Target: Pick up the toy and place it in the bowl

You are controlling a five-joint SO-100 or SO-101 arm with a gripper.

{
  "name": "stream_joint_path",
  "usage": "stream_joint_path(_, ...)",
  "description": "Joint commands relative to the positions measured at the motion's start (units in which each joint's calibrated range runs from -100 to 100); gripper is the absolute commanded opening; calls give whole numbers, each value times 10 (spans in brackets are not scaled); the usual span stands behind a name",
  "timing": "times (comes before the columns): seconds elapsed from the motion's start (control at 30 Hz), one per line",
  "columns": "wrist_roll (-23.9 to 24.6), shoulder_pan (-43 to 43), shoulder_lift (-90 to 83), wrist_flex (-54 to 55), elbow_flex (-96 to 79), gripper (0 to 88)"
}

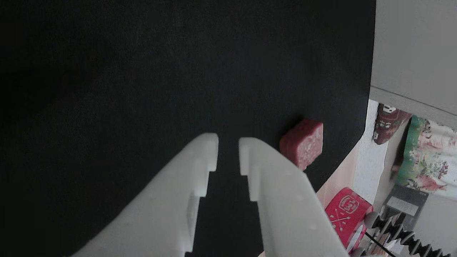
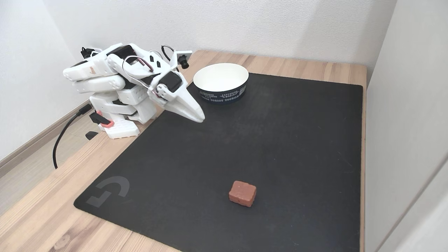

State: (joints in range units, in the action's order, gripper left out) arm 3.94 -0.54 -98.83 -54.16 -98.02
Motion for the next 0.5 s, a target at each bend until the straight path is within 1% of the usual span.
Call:
stream_joint_path(0.0,3,-5,19,-4,50,24)
stream_joint_path(0.2,3,-37,119,-4,151,24)
stream_joint_path(0.37,3,-78,243,-4,274,24)
stream_joint_path(0.47,3,-105,348,-3,355,24)
